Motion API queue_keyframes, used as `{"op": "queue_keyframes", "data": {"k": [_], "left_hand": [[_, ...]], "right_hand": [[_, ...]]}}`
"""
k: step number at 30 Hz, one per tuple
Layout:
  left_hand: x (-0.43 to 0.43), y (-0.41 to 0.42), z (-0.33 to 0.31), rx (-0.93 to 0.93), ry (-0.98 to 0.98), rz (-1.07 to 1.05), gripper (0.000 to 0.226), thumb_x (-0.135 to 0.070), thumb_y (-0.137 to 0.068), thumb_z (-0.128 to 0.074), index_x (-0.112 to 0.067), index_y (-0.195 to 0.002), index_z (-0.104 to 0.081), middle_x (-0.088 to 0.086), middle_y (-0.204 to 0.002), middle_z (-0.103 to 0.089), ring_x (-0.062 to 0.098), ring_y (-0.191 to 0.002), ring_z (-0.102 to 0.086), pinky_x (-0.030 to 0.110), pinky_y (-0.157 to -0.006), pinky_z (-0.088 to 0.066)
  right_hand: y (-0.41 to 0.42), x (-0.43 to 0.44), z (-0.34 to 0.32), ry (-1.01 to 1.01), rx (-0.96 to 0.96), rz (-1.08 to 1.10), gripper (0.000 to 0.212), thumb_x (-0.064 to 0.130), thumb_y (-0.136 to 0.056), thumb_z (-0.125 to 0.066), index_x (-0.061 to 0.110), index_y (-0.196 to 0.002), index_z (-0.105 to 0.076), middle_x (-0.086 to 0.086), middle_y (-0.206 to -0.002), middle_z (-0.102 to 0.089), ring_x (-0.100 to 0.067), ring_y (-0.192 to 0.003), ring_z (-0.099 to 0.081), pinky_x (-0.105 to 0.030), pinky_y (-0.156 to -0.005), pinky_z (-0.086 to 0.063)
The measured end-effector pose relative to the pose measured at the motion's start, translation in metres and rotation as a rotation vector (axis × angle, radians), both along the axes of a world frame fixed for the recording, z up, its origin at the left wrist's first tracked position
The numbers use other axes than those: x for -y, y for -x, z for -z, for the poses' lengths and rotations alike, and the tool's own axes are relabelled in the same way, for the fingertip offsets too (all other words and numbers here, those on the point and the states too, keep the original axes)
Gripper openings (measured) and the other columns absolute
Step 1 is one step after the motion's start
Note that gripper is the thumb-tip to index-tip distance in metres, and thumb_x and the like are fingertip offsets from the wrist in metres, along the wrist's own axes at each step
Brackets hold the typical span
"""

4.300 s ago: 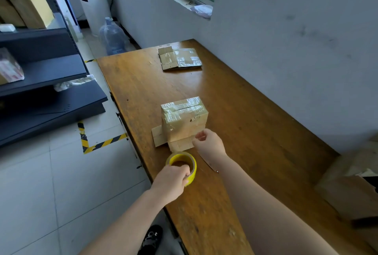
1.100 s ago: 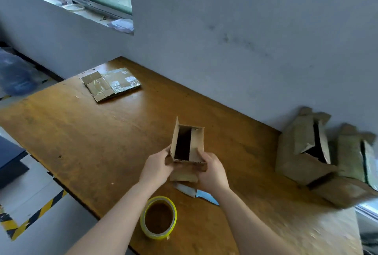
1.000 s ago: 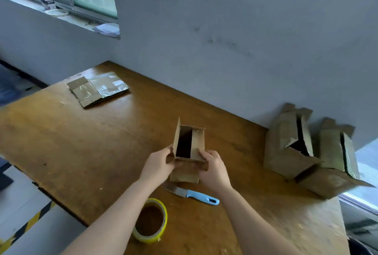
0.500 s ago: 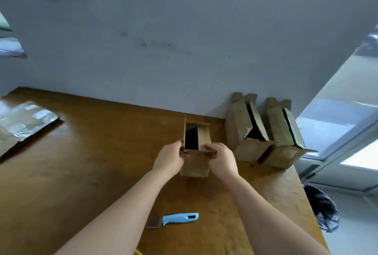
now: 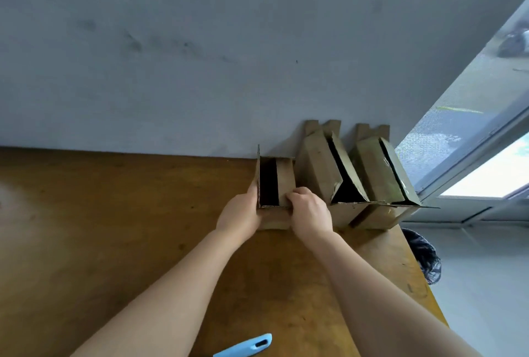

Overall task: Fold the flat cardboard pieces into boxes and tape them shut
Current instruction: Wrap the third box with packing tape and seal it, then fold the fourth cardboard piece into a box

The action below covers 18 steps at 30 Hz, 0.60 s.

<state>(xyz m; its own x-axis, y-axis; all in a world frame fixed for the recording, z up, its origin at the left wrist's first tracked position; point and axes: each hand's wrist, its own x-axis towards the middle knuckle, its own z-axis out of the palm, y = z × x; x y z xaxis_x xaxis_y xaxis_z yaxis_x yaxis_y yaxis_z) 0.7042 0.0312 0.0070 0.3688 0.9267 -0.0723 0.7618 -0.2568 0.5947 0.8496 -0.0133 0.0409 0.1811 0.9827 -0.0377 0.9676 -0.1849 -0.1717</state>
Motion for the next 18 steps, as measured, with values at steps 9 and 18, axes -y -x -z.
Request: {"op": "queue_keyframes", "data": {"k": [9, 18], "left_hand": [[-0.030, -0.020, -0.004, -0.031, -0.009, 0.057, 0.069, -0.020, -0.094, -0.059, -0.020, -0.151, -0.021, 0.004, -0.110, -0.067, 0.017, -0.088, -0.065, 0.035, -0.075, -0.057], [-0.022, -0.010, -0.013, -0.195, 0.023, 0.092, 0.077, -0.015, -0.093, -0.057, -0.022, -0.154, -0.010, 0.006, -0.106, -0.063, 0.018, -0.083, -0.062, 0.033, -0.067, -0.056]], "right_hand": [[-0.012, -0.033, -0.006, 0.038, 0.153, 0.016, 0.026, 0.003, -0.093, -0.049, 0.013, -0.112, -0.064, -0.006, -0.107, -0.061, -0.024, -0.106, -0.052, -0.033, -0.079, -0.048], [-0.014, -0.022, -0.007, 0.091, 0.097, -0.017, 0.033, 0.006, -0.094, -0.052, 0.011, -0.127, -0.054, -0.010, -0.137, -0.051, -0.027, -0.142, -0.030, -0.038, -0.109, -0.039]]}}
